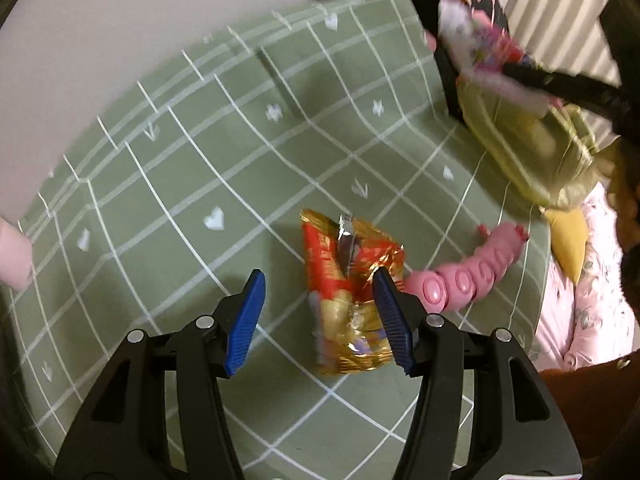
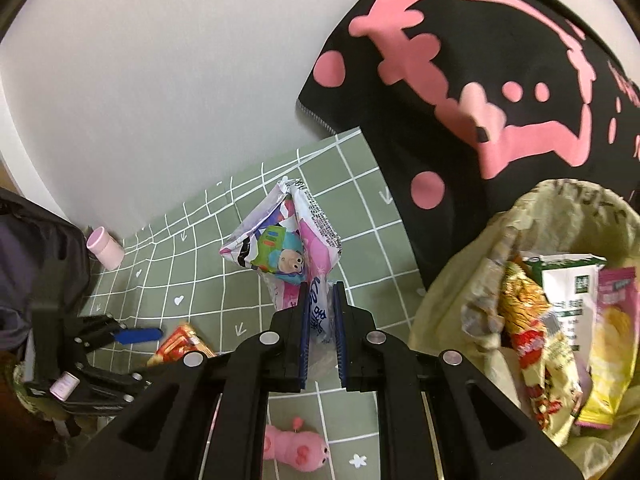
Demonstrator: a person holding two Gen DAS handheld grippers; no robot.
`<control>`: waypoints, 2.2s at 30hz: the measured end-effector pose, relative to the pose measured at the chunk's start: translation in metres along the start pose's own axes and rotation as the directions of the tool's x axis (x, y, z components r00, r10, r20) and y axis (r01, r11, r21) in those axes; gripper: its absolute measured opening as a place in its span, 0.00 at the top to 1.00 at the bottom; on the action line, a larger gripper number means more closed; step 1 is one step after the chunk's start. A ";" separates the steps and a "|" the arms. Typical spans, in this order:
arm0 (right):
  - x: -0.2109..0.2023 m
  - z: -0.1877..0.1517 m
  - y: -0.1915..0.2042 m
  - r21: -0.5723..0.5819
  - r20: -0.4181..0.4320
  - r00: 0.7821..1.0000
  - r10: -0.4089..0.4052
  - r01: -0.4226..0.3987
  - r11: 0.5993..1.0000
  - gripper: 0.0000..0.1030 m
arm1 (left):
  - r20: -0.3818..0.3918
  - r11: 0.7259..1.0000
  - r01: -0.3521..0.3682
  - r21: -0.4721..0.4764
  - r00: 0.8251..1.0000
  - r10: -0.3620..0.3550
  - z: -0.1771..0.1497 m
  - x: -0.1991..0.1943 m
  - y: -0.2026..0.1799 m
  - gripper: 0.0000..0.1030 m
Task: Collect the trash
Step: 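Grasp the red-gold wrapper with the left gripper while the right holds the white wrapper, then carry the red-gold wrapper over the bin and open the left gripper, then lower the white wrapper into the bin and open the right gripper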
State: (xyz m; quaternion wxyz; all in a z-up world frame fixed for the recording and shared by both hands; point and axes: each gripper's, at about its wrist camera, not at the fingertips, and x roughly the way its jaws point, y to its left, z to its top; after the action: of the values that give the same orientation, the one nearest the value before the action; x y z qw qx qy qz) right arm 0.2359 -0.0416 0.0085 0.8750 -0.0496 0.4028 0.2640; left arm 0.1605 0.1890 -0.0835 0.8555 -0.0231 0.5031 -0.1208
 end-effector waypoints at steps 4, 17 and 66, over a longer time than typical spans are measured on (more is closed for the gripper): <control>-0.011 -0.002 -0.002 0.006 0.025 1.000 -0.011 0.011 1.000 0.89 | 0.016 0.997 0.035 -0.063 0.999 -0.034 -0.002 -0.001 -0.001 0.79; -0.070 0.019 -0.017 0.024 0.175 0.984 -0.034 0.030 0.999 0.89 | 0.249 1.000 -0.016 0.002 0.968 0.015 0.055 -0.082 -0.034 0.90; -0.104 -0.007 -0.184 0.211 0.094 0.972 -0.215 0.191 0.958 0.89 | 0.284 0.971 0.196 0.138 0.931 -0.228 0.174 -0.028 -0.194 0.54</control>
State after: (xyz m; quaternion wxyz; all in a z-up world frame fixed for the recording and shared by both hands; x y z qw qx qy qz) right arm 0.2683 -0.2451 0.0564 0.9200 0.0133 0.3684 0.1330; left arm 0.2623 -0.0066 0.0577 0.9033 -0.0492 0.3558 -0.2344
